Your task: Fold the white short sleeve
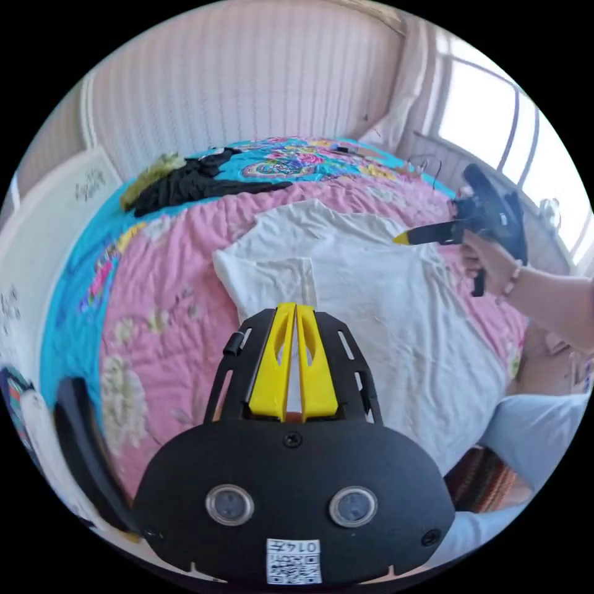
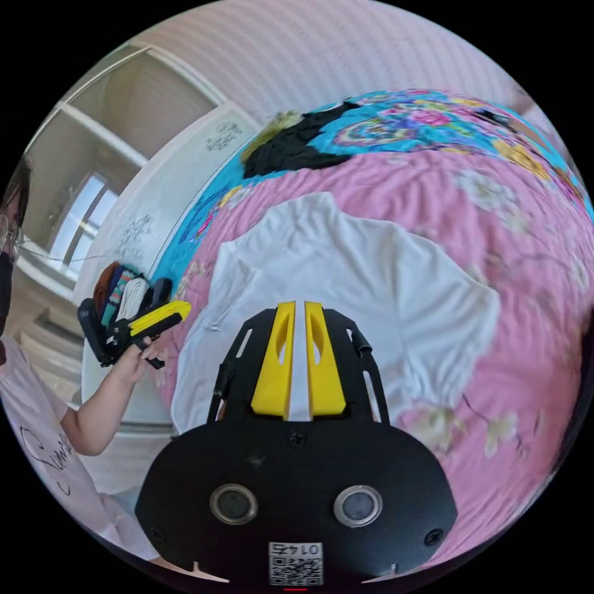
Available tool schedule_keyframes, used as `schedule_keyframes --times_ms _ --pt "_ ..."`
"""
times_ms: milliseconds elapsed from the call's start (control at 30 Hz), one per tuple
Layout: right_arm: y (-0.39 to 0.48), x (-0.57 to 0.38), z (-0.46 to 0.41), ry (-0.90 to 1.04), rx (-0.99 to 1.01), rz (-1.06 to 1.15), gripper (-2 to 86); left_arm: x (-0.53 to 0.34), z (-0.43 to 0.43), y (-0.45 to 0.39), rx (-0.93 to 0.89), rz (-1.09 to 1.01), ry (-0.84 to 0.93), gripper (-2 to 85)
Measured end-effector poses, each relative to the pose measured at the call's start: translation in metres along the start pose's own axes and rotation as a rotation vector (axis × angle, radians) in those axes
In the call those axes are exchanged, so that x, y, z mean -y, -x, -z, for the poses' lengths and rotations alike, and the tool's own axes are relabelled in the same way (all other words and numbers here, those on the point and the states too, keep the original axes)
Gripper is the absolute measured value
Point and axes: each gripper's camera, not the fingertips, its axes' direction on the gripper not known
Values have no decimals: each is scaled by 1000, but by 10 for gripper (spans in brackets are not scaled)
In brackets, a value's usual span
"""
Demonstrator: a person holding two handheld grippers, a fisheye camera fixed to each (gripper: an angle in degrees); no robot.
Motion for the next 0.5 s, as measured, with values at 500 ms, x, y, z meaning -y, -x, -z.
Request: schedule_keyframes --times_ms 500 --pt "-150 -122 138 -140 -68 -484 66 231 -139 -201 -450 -436 -57 54"
